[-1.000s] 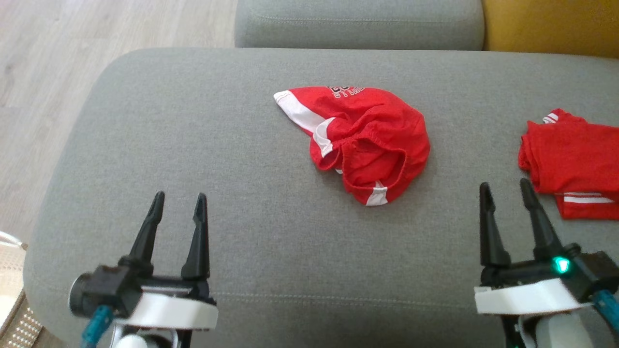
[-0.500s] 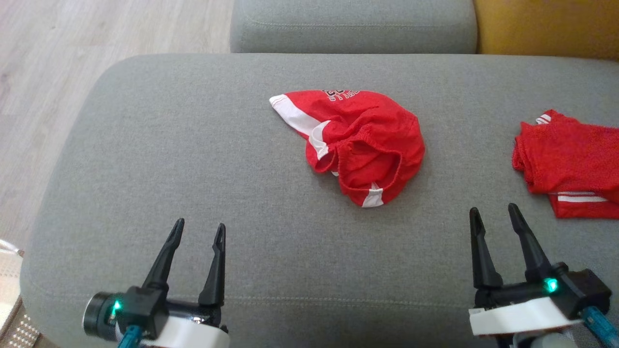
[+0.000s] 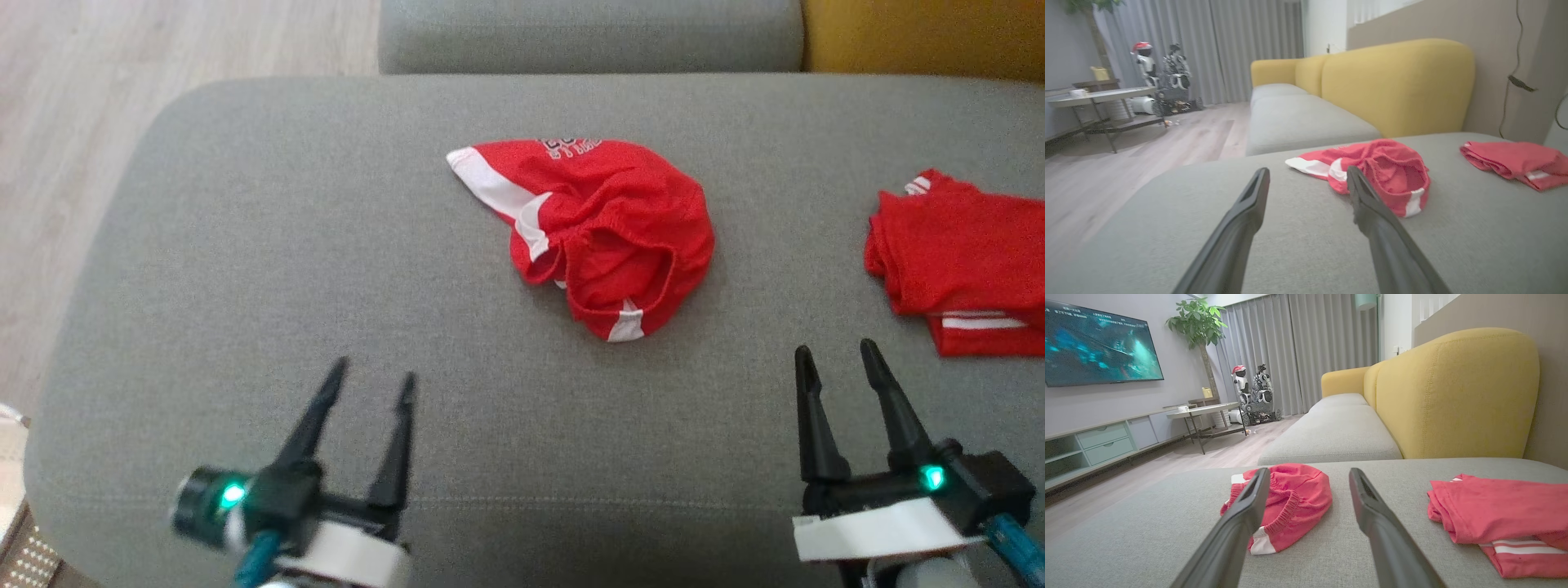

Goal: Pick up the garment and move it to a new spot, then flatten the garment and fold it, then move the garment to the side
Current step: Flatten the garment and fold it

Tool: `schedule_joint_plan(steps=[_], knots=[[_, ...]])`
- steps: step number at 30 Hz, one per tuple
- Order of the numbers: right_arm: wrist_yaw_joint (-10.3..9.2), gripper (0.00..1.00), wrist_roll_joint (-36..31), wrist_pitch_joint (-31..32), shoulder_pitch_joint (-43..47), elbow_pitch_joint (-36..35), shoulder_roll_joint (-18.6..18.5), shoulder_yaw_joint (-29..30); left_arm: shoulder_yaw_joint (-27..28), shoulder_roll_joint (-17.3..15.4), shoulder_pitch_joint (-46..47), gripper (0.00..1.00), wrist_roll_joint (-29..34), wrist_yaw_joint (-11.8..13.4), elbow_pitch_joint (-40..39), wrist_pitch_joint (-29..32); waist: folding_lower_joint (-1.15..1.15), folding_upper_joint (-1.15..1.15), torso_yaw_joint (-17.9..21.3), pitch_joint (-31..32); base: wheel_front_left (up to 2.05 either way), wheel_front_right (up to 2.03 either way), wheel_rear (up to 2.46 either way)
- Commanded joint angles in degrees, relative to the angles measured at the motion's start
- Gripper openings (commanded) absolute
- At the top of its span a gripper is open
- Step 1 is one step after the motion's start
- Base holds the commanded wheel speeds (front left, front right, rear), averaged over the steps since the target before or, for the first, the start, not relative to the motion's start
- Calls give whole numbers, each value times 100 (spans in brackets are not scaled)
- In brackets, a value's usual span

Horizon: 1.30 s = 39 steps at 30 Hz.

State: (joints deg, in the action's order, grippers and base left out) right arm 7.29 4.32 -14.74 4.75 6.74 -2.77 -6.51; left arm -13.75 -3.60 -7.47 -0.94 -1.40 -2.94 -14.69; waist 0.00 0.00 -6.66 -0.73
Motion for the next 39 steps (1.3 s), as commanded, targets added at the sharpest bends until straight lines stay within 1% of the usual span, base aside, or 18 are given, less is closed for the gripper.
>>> schedule_joint_plan(steps=[1, 4, 9, 13, 15, 20, 25, 32, 33, 34, 35, 37, 39], knots=[[20, 100, -19, -26, -287, -185, -10, -123, 16, 0, 478, 100, 141, -80, -26, -30, 0, 0, 38, -156, 0, 0, 0], [20, 100, -86, -26, -462, -206, -10, -15, -362, -69, 1002, 100, 356, -244, 286, -30, 0, 0, 106, -424, 0, 0, 0], [20, 100, -188, -26, -771, -298, -10, -5, -1264, -203, 2145, 100, 630, -509, 924, -30, 0, 0, 296, -907, 0, 0, 0], [20, 100, -262, -26, -977, -329, -10, 10, -1913, -301, 3063, 100, 743, -585, 1684, -30, 0, 0, 518, -1220, 0, 0, 0], [20, 100, -279, -26, -1046, -330, -10, 14, -2168, -291, 3457, 100, 709, -597, 2024, -30, 0, 0, 633, -1330, 0, 0, 0], [20, 100, -231, -26, -1157, -343, -10, 70, -2840, -378, 4207, 100, 599, -606, 3109, -30, 0, 0, 913, -1534, 0, 0, 0], [20, 100, -169, -26, -1255, -376, -10, 106, -3043, -425, 4790, 100, 620, -607, 3825, -30, 0, 0, 1128, -1711, 0, 0, 0], [20, 100, -105, -26, -1345, -374, -10, 96, -3272, -465, 5168, 100, 643, -608, 4269, -30, 0, 0, 1271, -1858, 0, 0, 0], [20, 100, -77, -26, -1376, -373, -10, 80, -3419, -474, 5236, 94, 592, -608, 4434, -30, 0, 0, 1312, -1891, 0, 0, 0], [20, 100, -59, -26, -1391, -372, -10, 77, -3514, -480, 5276, 29, 554, -608, 4507, -30, 0, 0, 1328, -1899, 0, 0, 0], [20, 100, -44, -26, -1404, -369, -10, 73, -3583, -480, 5306, 0, 479, -608, 4558, -30, 0, 0, 1341, -1902, 0, 0, 0], [20, 100, -4, -26, -1422, -377, -10, 79, -3729, -492, 5376, 0, 322, -608, 4554, -30, 0, 0, 1361, -1886, 0, 0, 0], [20, 100, 16, -26, -1418, -360, -10, 83, -3836, -477, 5388, 0, 30, -608, 4349, -30, 0, 0, 1372, -1830, 0, 0, 0]])
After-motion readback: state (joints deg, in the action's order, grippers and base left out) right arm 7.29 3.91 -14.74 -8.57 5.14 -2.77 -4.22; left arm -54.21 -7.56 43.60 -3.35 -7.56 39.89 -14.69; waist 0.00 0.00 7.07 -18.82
